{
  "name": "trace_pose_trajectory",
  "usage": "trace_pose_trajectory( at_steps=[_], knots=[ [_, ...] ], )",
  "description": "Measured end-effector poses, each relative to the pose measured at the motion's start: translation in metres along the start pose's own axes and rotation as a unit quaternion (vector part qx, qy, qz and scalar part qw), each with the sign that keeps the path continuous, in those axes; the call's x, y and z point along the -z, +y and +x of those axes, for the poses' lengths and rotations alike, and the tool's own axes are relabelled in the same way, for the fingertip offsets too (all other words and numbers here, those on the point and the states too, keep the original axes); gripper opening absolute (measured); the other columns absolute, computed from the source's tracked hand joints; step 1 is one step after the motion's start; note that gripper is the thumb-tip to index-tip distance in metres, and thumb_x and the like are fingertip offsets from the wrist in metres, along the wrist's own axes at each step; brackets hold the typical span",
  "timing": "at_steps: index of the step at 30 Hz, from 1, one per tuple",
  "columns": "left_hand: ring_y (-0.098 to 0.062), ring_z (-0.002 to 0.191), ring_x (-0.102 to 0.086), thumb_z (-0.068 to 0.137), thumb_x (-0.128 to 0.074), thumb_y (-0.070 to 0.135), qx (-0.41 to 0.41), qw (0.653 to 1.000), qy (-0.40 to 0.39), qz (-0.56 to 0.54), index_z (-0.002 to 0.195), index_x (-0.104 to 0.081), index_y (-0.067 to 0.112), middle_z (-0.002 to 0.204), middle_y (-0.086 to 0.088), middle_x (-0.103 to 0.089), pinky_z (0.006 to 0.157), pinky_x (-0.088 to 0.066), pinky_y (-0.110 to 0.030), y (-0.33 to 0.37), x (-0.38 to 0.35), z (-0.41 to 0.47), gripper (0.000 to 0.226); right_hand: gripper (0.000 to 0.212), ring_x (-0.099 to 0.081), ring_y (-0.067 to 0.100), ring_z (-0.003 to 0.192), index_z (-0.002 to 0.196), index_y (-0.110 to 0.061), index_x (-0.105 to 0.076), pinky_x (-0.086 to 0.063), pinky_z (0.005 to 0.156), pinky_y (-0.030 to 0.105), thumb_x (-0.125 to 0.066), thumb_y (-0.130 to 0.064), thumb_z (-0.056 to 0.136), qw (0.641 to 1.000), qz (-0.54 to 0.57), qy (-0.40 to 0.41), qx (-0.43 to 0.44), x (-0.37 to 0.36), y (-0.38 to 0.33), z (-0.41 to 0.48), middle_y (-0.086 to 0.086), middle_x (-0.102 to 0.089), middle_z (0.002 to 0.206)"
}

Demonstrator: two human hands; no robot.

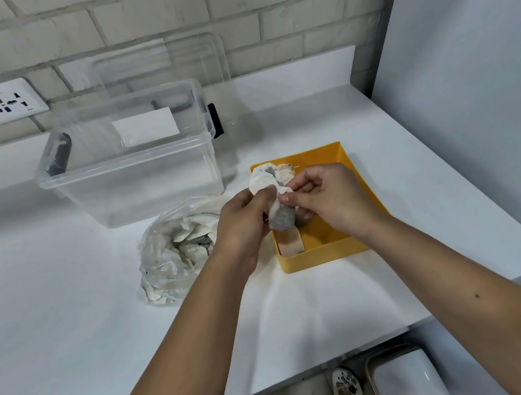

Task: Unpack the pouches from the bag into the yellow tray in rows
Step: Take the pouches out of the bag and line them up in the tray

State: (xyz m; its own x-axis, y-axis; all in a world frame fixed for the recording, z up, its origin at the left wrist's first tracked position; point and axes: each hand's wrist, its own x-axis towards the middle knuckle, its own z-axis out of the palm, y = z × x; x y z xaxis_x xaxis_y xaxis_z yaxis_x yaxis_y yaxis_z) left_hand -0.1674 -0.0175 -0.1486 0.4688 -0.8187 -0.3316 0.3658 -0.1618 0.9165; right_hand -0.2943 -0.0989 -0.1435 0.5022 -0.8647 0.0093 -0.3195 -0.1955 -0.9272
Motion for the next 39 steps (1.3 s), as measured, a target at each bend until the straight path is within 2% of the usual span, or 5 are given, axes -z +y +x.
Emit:
trace_pose_trajectory(
  at_steps=[6,12,19,35,39],
  knots=[
    [-0.012,0.073,-0.072,0.096,-0.063,0.013,-0.002,0.999,0.024,-0.049,0.103,-0.069,0.007,0.088,-0.005,-0.075,0.060,-0.056,-0.021,0.008,0.002,0.003,0.011,0.014,-0.061,0.011,0.054,0.092,-0.003,-0.072,-0.057,0.058,0.023,-0.077,-0.007,0.080,0.991,0.122,-0.027,-0.046,0.012,-0.006,0.000,0.008,-0.068,0.070],
    [-0.025,0.094,-0.074,0.097,-0.060,0.007,-0.012,0.995,0.043,-0.093,0.109,-0.066,0.002,0.101,-0.012,-0.074,0.082,-0.061,-0.032,0.015,0.017,0.001,0.014,0.014,-0.068,0.017,0.063,0.096,-0.001,-0.065,-0.060,0.062,0.025,-0.072,-0.005,0.084,0.991,0.107,-0.052,-0.067,0.042,0.006,0.016,0.011,-0.069,0.077],
    [-0.026,0.098,-0.073,0.096,-0.057,0.005,-0.016,0.996,0.038,-0.085,0.108,-0.066,0.003,0.098,-0.010,-0.075,0.081,-0.061,-0.032,0.012,0.027,-0.002,0.014,0.012,-0.067,0.014,0.057,0.097,-0.001,-0.064,-0.057,0.056,0.024,-0.070,-0.005,0.087,0.977,-0.027,-0.166,-0.132,0.037,0.039,0.024,0.011,-0.069,0.071],
    [-0.030,0.106,-0.070,0.093,-0.056,-0.002,0.000,0.999,0.034,-0.033,0.109,-0.066,0.004,0.115,-0.019,-0.070,0.086,-0.059,-0.035,0.006,0.032,-0.003,0.020,0.013,-0.067,0.014,0.057,0.090,-0.006,-0.065,-0.054,0.052,0.019,-0.075,-0.011,0.083,0.990,-0.083,-0.065,-0.096,0.010,0.056,0.046,0.013,-0.072,0.075],
    [-0.027,0.100,-0.072,0.094,-0.059,0.000,0.000,0.999,0.035,-0.019,0.104,-0.068,0.007,0.110,-0.018,-0.071,0.083,-0.061,-0.034,0.003,0.030,-0.004,0.015,0.025,-0.069,0.019,0.064,0.096,-0.006,-0.065,-0.060,0.059,0.026,-0.081,-0.013,0.078,0.992,-0.078,-0.048,-0.088,0.010,0.055,0.044,0.011,-0.072,0.080]
  ],
)
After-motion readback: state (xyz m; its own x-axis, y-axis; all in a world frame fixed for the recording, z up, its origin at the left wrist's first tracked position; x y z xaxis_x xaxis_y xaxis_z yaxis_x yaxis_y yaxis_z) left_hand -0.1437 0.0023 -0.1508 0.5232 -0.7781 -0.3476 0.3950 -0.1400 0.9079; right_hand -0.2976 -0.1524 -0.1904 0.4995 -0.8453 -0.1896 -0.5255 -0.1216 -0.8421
